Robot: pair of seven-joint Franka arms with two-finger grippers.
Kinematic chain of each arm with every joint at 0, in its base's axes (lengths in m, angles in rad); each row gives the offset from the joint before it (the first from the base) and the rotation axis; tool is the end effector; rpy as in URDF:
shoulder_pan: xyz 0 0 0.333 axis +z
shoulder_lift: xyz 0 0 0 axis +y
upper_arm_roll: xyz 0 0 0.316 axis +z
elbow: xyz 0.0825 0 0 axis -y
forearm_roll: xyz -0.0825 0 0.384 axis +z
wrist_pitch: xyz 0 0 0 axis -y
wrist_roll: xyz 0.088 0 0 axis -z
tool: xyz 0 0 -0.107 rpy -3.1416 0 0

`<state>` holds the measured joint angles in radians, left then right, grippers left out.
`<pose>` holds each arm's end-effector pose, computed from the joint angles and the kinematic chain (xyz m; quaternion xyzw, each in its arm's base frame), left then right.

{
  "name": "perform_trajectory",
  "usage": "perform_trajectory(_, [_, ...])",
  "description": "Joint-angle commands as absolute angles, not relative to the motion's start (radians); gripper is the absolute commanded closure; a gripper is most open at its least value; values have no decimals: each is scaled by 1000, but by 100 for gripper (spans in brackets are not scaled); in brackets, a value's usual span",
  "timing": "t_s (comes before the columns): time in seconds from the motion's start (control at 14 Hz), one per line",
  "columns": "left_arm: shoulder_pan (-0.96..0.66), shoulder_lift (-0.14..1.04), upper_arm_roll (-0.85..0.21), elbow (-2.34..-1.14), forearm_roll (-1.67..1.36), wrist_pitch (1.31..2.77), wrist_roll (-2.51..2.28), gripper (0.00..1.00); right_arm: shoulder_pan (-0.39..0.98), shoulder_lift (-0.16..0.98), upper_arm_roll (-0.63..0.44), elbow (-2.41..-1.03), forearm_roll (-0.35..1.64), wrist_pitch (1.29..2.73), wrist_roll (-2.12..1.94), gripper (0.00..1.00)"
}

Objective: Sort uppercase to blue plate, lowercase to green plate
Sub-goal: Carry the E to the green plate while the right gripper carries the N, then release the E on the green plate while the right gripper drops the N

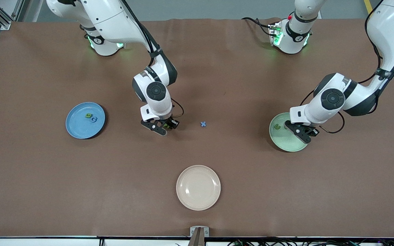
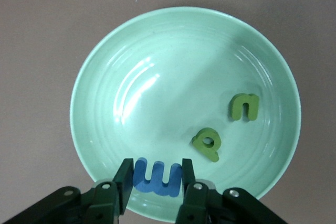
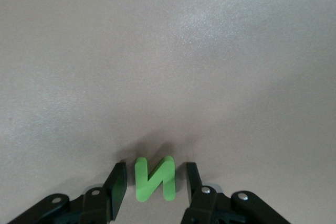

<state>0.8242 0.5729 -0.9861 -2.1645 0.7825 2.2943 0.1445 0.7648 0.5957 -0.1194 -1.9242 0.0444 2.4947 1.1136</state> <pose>0.5420 -0.0790 0.2283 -0.9148 0.4011 0.0311 0.0358 0.4958 0.3759 0.1774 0.9706 -0.2397 0.0092 0.0208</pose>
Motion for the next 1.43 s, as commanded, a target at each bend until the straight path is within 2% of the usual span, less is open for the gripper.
perform_trajectory(0.0, [842, 578, -999, -2187, 817, 2329, 153, 78, 753, 607, -110, -1921, 38, 2503, 1121, 55])
perform_trajectory(0.14, [856, 597, -997, -2189, 834, 2329, 152, 71, 752, 607, -110, -1921, 38, 2500, 1121, 88])
perform_trajectory(0.21, [857, 598, -997, -2189, 834, 2329, 153, 66, 747, 606, -110, -1921, 38, 2493, 1114, 97])
perform_trajectory(0.36, [857, 598, -997, -2189, 835, 2329, 152, 47, 729, 592, -110, -1943, 32, 2485, 1065, 100])
perform_trajectory(0.5, [857, 597, -997, -2189, 836, 2329, 150, 15, 700, 545, -123, -1995, 32, 2484, 964, 100])
perform_trajectory(0.64, [853, 595, -1005, -2187, 836, 2329, 134, 2, 645, 490, -123, -2045, 32, 2468, 841, 100])
perform_trajectory(0.86, [839, 594, -1061, -2180, 834, 2315, 31, 1, 548, 399, -124, -2094, 32, 2386, 656, 100])
perform_trajectory(1.14, [656, 598, -1065, -2123, 830, 2292, -290, 1, 376, 278, -124, -2108, 31, 2200, 360, 100])
perform_trajectory(1.36, [491, 627, -1060, -2036, 810, 2221, -582, 1, 263, 233, -124, -2135, 31, 2146, 186, 100])
